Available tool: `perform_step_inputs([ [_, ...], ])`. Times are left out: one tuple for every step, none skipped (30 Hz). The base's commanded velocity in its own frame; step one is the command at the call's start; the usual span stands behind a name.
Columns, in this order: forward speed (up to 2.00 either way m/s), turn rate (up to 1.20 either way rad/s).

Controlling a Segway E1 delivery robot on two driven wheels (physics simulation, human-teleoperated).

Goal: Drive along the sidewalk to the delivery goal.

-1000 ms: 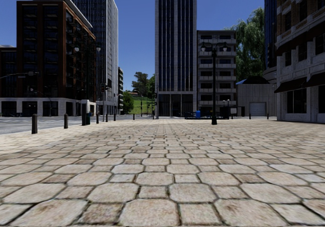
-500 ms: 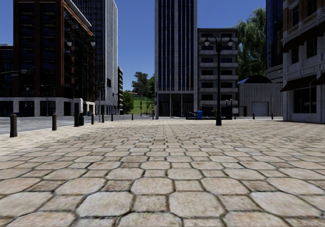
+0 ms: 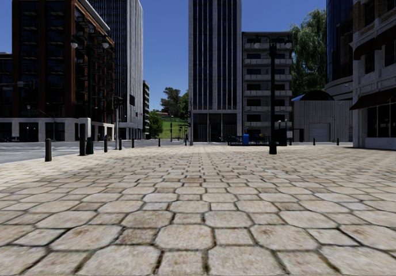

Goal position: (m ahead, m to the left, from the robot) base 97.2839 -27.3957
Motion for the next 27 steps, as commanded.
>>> perform_step_inputs([
  [2.0, 0.0],
  [2.0, 0.0],
  [2.0, 0.0],
  [2.0, 0.0],
  [2.0, 0.0],
  [2.0, 0.0],
  [2.0, 0.0],
  [2.0, 0.0],
  [2.0, 0.0],
  [2.0, 0.0],
  [2.0, 0.0],
  [2.0, 0.0],
  [2.0, 0.0],
  [2.0, 0.0],
  [2.0, 0.0],
  [2.0, 0.0],
  [2.0, 0.0],
  [2.0, 0.0],
  [2.0, 0.0],
  [2.0, 0.0],
  [2.0, 0.0],
  [2.0, 0.0],
  [2.0, 0.0],
  [2.0, 0.0],
  [2.0, 0.0],
  [2.0, 0.0],
  [2.0, 0.0],
])
